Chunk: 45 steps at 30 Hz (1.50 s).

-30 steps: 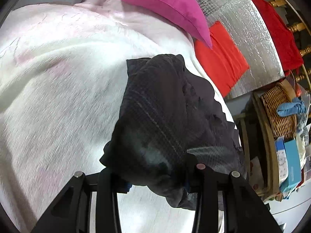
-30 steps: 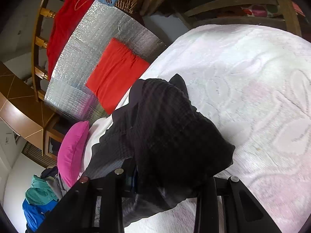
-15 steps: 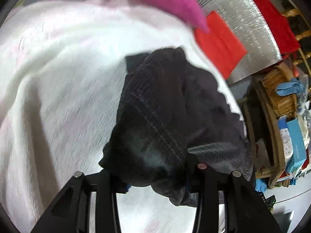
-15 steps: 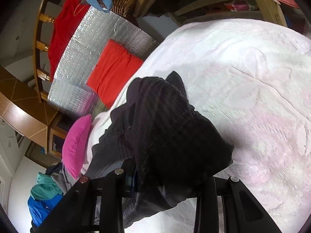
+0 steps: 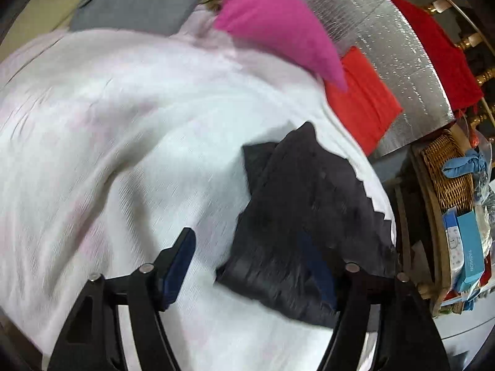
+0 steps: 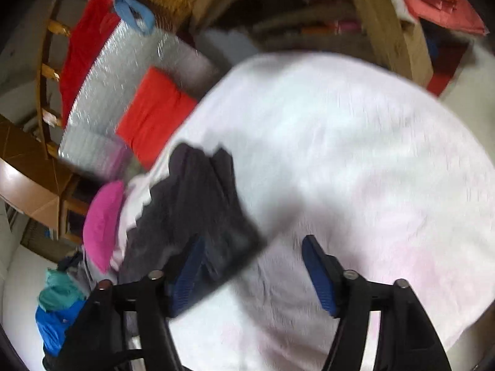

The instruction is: Fold large clothes

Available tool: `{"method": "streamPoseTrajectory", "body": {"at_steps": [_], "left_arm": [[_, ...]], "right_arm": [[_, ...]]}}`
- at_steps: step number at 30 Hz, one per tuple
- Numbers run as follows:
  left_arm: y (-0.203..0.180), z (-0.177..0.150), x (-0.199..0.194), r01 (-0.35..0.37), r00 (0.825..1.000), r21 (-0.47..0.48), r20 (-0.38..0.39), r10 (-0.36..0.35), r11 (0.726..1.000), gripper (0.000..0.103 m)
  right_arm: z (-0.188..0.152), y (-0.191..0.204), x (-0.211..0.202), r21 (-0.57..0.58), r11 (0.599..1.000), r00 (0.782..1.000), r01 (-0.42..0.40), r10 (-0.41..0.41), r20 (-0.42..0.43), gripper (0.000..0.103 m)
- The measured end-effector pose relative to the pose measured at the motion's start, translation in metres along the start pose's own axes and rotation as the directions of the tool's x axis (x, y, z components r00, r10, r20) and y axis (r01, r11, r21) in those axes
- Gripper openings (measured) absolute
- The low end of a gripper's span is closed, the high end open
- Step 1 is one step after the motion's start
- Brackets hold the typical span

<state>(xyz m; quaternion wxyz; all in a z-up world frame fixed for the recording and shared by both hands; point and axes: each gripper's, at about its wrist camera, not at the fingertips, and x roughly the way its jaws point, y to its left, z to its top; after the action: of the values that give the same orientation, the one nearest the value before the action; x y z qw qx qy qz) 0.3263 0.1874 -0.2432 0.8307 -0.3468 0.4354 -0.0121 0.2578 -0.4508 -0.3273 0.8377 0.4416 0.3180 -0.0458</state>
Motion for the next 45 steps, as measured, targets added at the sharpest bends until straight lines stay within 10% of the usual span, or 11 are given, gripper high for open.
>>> {"method": "streamPoseTrajectory", "body": {"at_steps": [14, 16, 24, 27, 29, 34, 38, 45], "left_arm": [[-0.015, 0.014, 0.104, 0.051, 0.99, 0.029, -0.137, -0.046, 0.998, 0.068], [-0.016, 0.018, 0.107, 0.094, 0.988, 0.0, -0.125, -0.093, 0.996, 0.046], [-0.036, 0.028, 0.112, 0.115, 0.993, 0.018, -0.042, -0.114, 0.993, 0.033], [-0.036, 0.033, 0.125, 0.081, 0.996, 0.031, -0.05, -0.079, 0.996, 0.036], [-0.024, 0.033, 0.129, 0.037, 0.996, 0.017, -0.077, -0.036, 0.999, 0.057], [-0.028, 0.034, 0.111, -0.01, 0.996, 0.034, -0.084, 0.013, 0.999, 0.06], [-0.039, 0.027, 0.08, -0.027, 1.0, 0.087, -0.014, 0.028, 0.996, 0.062], [-0.049, 0.0, 0.018, -0.054, 0.99, 0.22, 0.137, 0.024, 0.974, 0.069]], "right_arm": [[0.029, 0.024, 0.141, 0.035, 0.997, 0.98, -0.063, 0.068, -0.185, 0.073], [0.029, 0.029, 0.146, 0.016, 0.996, 0.98, -0.085, 0.086, -0.179, 0.038], [0.03, 0.07, 0.122, -0.081, 0.991, 0.994, -0.104, 0.102, -0.031, 0.023], [0.029, 0.07, 0.119, -0.082, 0.992, 0.995, -0.096, 0.097, 0.003, 0.023], [0.024, 0.06, 0.135, -0.07, 0.997, 0.999, -0.025, 0.022, -0.047, 0.024], [0.027, 0.05, 0.132, 0.03, 0.999, 0.995, -0.044, 0.046, -0.086, 0.035], [0.026, 0.046, 0.1, 0.057, 0.996, 0.997, -0.072, 0.072, -0.01, 0.067], [0.014, 0.055, 0.034, -0.096, 0.988, 0.986, -0.125, 0.134, 0.101, 0.07]]}}
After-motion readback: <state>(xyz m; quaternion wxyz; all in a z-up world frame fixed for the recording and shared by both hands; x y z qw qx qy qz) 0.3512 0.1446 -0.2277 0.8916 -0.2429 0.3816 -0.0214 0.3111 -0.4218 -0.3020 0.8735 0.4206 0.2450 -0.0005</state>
